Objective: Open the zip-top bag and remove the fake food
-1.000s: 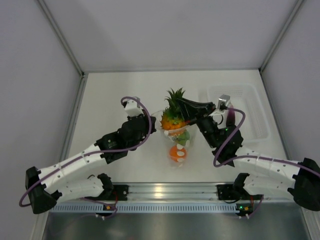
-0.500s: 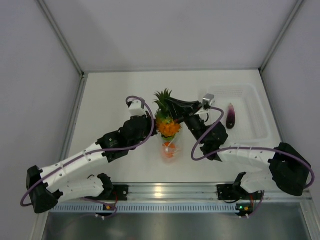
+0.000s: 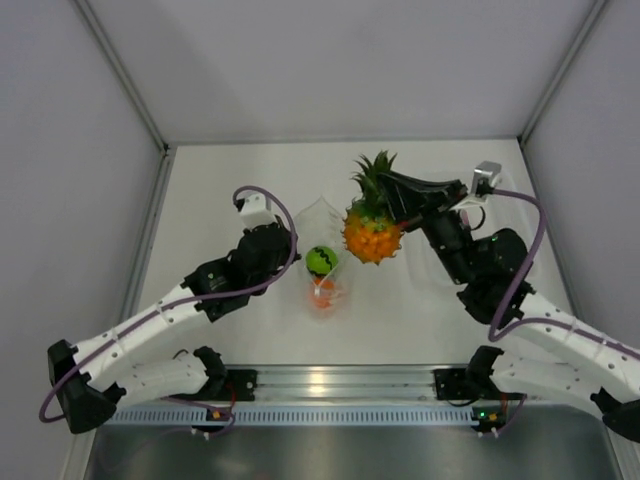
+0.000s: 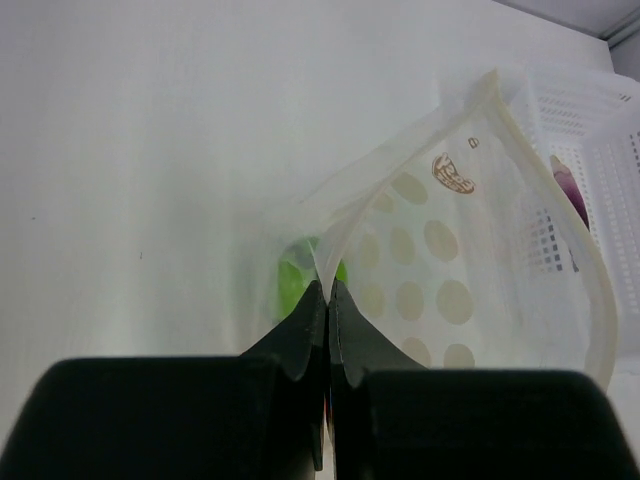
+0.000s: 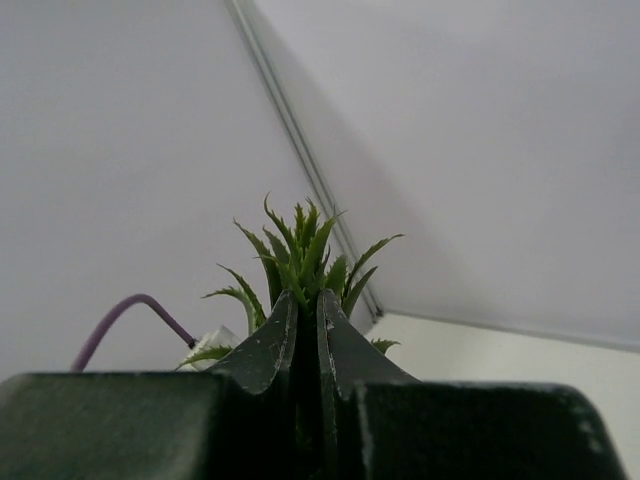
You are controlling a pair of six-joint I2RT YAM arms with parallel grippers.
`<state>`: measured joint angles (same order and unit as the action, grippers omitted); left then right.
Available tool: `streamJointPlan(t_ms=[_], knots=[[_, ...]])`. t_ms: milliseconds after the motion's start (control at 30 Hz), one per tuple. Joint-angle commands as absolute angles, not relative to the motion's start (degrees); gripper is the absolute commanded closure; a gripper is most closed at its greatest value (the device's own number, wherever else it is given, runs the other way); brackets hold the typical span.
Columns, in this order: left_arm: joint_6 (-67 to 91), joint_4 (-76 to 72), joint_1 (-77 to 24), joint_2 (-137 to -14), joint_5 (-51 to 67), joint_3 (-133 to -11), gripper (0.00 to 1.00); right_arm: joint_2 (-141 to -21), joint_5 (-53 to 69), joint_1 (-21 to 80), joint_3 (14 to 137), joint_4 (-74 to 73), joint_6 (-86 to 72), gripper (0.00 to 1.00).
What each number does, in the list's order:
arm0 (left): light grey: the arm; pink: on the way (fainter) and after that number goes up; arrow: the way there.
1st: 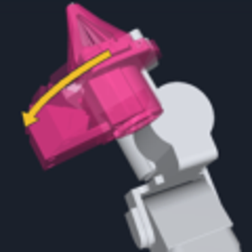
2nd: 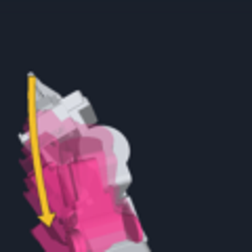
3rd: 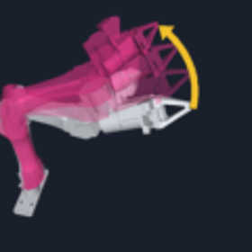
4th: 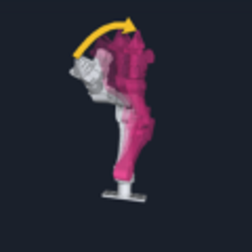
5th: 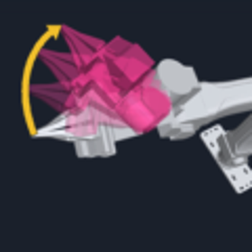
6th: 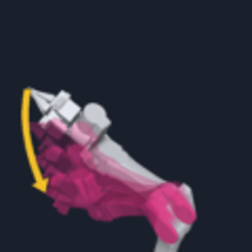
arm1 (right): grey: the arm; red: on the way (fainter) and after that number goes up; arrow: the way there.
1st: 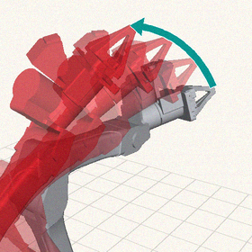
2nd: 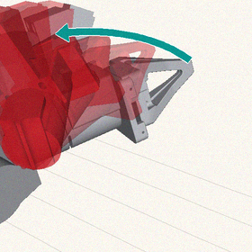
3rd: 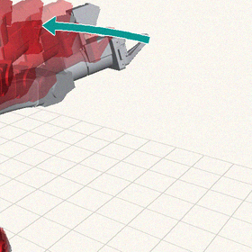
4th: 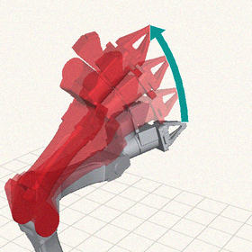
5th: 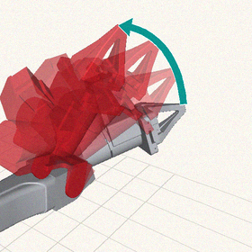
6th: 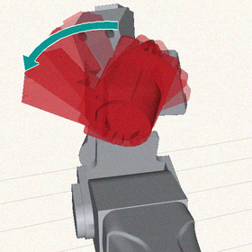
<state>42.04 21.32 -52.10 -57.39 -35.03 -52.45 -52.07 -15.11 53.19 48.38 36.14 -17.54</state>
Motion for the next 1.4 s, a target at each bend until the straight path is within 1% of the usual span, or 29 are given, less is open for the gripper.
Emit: streamJointPlan(t_ms=[0, 67, 100, 167, 200, 233, 267, 300, 333, 367, 400, 500, 567, 667, 833, 867, 900, 967, 1000, 1033, 1133, 1233, 1300, 1367], knots=[[41.4, 24.1, -50.0, -57.1, -35.8, -58.2, 1.00, -47.2, -18.2, 50.6, 57.2, 9.1, -15.8, 1.00], [39.9, 26.6, -48.3, -58.2, -33.4, -60.8, 1.00, -47.3, -19.9, 48.7, 60.9, -2.1, -15.5, 1.00], [39.3, 27.2, -46.0, -58.4, -30.1, -61.5, 1.00, -47.5, -18.6, 45.0, 63.2, -10.0, -15.4, 1.00], [37.0, 29.0, -43.5, -59.9, -27.3, -63.4, 1.00, -48.4, -16.2, 39.6, 64.5, -15.5, -16.3, 1.00], [36.0, 29.6, -41.7, -60.8, -26.5, -65.5, 1.00, -48.6, -13.6, 33.4, 63.9, -17.2, -16.4, 1.00], [34.7, 30.5, -40.8, -61.6, -24.6, -66.5, 1.00, -48.8, -13.3, 30.1, 63.4, -18.7, -16.9, 1.00], [34.4, 32.1, -39.7, -62.4, -23.1, -67.4, 1.00, -49.5, -14.0, 27.3, 62.7, -19.0, -16.8, 1.00], [33.8, 32.3, -37.4, -64.1, -21.2, -68.7, 1.00, -50.2, -17.2, 22.5, 61.4, -19.1, -16.4, 1.00], [33.1, 32.7, -36.0, -64.9, -16.2, -69.2, 1.00, -51.1, -17.7, 20.4, 60.8, -19.1, -15.3, 1.00], [32.8, 33.5, -33.8, -65.8, -14.7, -69.7, 1.00, -53.7, -17.3, 18.2, 60.2, -19.2, -15.1, 1.00], [32.6, 33.6, -33.0, -67.0, -13.4, -70.0, 1.00, -55.2, -16.8, 13.7, 60.0, -19.2, -15.3, 1.00], [32.1, 34.2, -30.6, -68.2, -9.8, -69.7, 1.00, -61.2, -20.6, 7.8, 59.4, -18.5, -14.8, 1.00], [32.2, 34.2, -28.3, -68.5, -5.6, -69.1, 1.00, -64.7, -24.8, 6.7, 58.4, -16.5, -13.0, 1.00], [32.0, 34.2, -26.2, -68.1, -2.7, -69.6, 1.00, -68.3, -26.3, 4.9, 57.5, -13.4, -10.6, 1.00], [30.9, 34.4, -25.8, -67.2, -5.9, -71.3, 1.00, -73.0, -25.8, 3.3, 55.4, -10.6, -11.0, 1.00], [30.6, 34.3, -25.8, -66.8, -7.2, -71.0, 1.00, -74.0, -26.0, 3.2, 54.8, -10.5, -11.2, 0.97], [30.3, 34.2, -25.8, -66.6, -8.1, -70.8, 1.00, -75.0, -26.5, 3.2, 54.8, -10.8, -11.3, 0.87], [30.3, 34.3, -25.8, -65.2, -9.6, -69.9, 1.00, -77.3, -27.2, 3.3, 54.8, -11.1, -11.8, 0.78], [30.5, 34.3, -25.8, -64.6, -10.7, -69.1, 1.00, -78.0, -26.7, 3.3, 54.8, -11.2, -12.2, 0.71], [30.6, 34.3, -25.8, -63.9, -11.1, -68.7, 1.00, -78.6, -26.5, 3.2, 54.9, -11.2, -12.6, 0.67], [30.4, 34.2, -25.8, -61.8, -12.1, -67.9, 1.00, -78.4, -25.9, 3.3, 55.5, -12.2, -13.5, 0.57], [30.2, 34.3, -25.8, -61.2, -9.0, -68.1, 1.00, -77.2, -23.2, 3.3, 57.6, -16.2, -15.3, 0.49], [31.1, 34.3, -25.8, -61.0, -7.9, -68.3, 1.00, -75.0, -22.6, 4.5, 58.6, -17.1, -16.5, 0.41], [32.1, 34.2, -25.8, -60.2, -8.4, -68.5, 1.00, -69.8, -23.5, 6.5, 58.3, -17.3, -17.0, 0.35]])
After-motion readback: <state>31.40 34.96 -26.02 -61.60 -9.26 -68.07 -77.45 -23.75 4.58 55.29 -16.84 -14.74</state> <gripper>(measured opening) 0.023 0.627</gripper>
